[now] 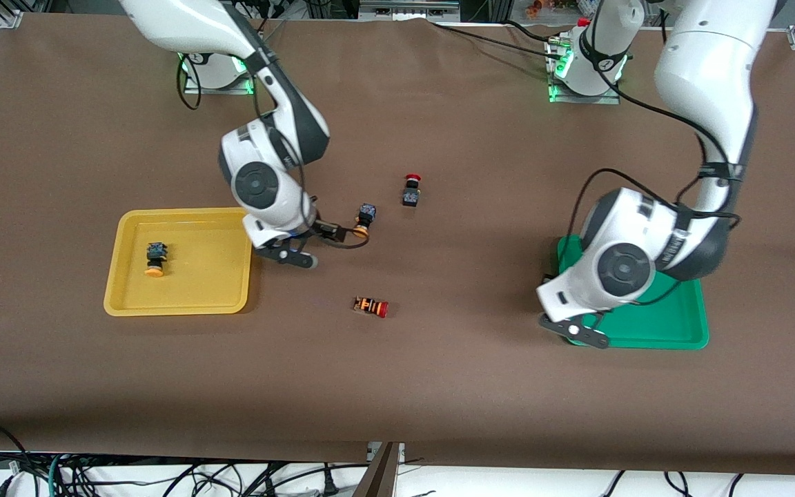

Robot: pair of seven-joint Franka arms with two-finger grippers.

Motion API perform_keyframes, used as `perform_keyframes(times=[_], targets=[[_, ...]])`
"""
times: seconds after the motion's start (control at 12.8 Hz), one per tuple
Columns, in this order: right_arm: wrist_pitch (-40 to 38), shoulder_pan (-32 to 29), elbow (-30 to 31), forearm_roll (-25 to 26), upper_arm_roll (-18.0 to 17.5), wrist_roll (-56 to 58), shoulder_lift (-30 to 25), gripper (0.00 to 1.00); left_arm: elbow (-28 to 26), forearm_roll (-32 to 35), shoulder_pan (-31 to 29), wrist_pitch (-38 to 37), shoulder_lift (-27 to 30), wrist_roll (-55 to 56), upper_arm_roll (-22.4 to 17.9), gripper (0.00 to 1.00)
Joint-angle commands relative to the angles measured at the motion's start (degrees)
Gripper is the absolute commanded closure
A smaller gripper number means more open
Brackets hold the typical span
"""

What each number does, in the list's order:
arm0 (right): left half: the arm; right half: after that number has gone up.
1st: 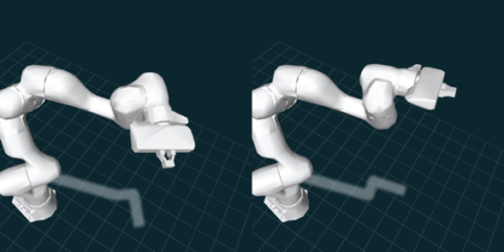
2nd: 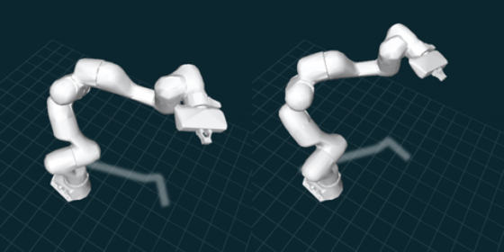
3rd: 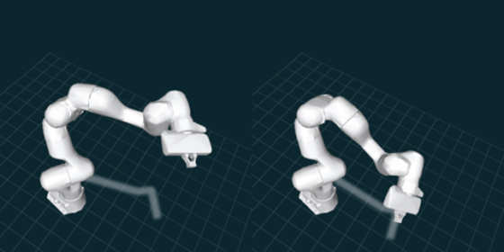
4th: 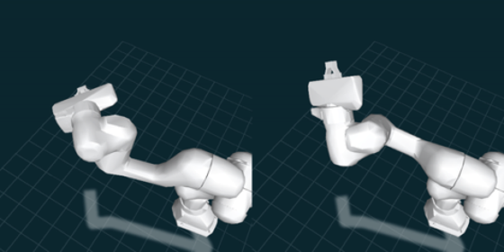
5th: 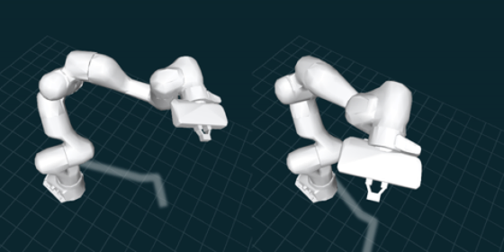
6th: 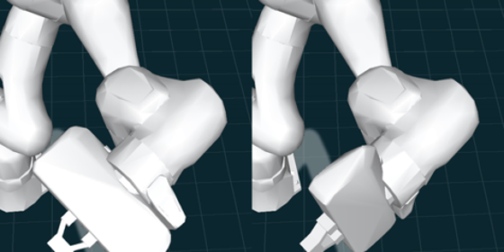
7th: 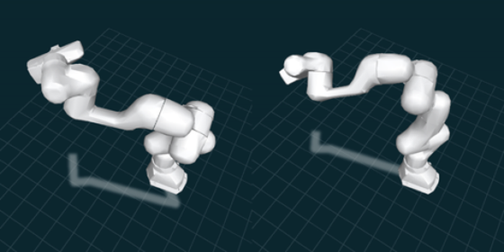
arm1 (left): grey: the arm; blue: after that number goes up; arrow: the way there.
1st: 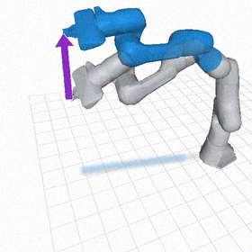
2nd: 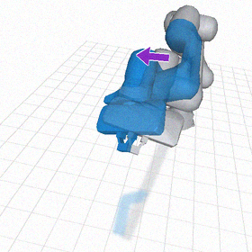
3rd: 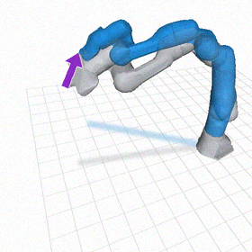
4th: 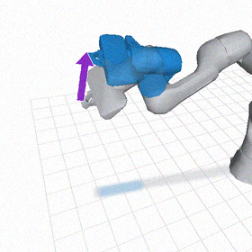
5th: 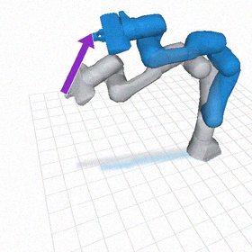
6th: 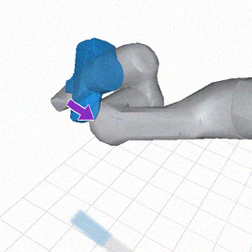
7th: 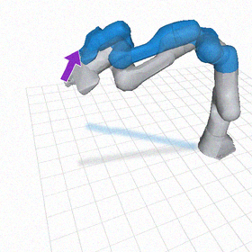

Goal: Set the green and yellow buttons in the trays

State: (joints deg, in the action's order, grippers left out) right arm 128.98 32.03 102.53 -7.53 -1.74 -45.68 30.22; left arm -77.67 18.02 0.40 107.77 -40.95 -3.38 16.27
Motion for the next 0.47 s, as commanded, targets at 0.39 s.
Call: perform_keyframes(times=[0.39], targets=[[6.4, 8.7, -1.8, -0.5, 0.4, -9.3, 6.1, 0.01, -11.6, 2.5, -15.4, 11.6, 2.3, -14.6, 0.4, 0.84]])
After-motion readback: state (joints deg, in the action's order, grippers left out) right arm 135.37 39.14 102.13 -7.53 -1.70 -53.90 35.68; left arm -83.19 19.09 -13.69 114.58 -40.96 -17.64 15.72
